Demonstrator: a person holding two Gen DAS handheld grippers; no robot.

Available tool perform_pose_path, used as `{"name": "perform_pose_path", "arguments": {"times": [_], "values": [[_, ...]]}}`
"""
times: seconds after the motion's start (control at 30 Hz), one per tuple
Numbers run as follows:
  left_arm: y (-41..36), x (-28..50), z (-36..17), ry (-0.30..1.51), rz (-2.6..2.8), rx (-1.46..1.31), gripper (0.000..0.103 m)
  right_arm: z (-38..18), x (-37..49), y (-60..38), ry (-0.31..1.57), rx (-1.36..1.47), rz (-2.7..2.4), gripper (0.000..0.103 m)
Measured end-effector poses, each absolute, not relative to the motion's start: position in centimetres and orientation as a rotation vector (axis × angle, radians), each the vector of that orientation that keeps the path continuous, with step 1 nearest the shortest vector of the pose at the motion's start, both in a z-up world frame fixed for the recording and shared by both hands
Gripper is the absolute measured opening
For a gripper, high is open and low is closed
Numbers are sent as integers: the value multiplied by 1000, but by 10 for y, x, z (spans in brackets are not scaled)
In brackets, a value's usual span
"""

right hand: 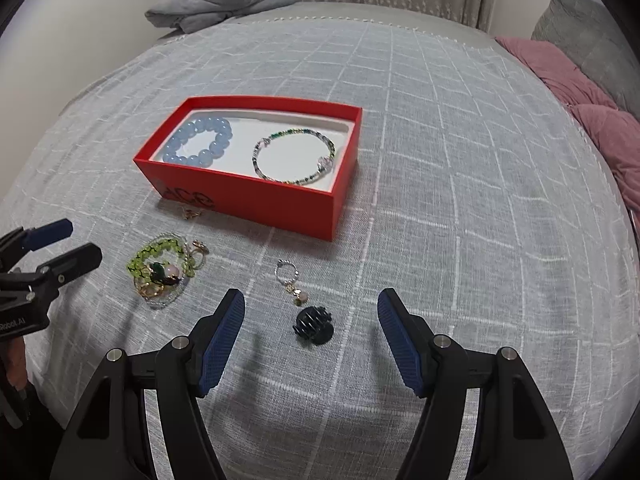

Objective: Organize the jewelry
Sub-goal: 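Move both tools back toward the green bead bracelet and gold rings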

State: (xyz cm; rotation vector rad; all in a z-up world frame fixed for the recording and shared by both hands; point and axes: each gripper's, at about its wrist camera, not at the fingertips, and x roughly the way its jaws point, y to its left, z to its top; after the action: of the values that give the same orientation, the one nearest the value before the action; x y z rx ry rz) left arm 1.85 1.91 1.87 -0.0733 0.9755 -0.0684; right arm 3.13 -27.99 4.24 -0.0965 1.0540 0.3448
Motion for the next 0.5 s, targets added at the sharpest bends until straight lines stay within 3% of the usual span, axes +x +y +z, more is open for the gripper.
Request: {"name": "perform_pose_path", "arguments": {"times": [0.4, 0.5], "values": [[24, 17, -5, 1051, -76, 46, 85, 30, 27, -271, 1062, -156, 325, 72], [23, 15, -7, 1056, -98, 51, 80, 31, 29, -267, 1058, -160, 334, 72]]}}
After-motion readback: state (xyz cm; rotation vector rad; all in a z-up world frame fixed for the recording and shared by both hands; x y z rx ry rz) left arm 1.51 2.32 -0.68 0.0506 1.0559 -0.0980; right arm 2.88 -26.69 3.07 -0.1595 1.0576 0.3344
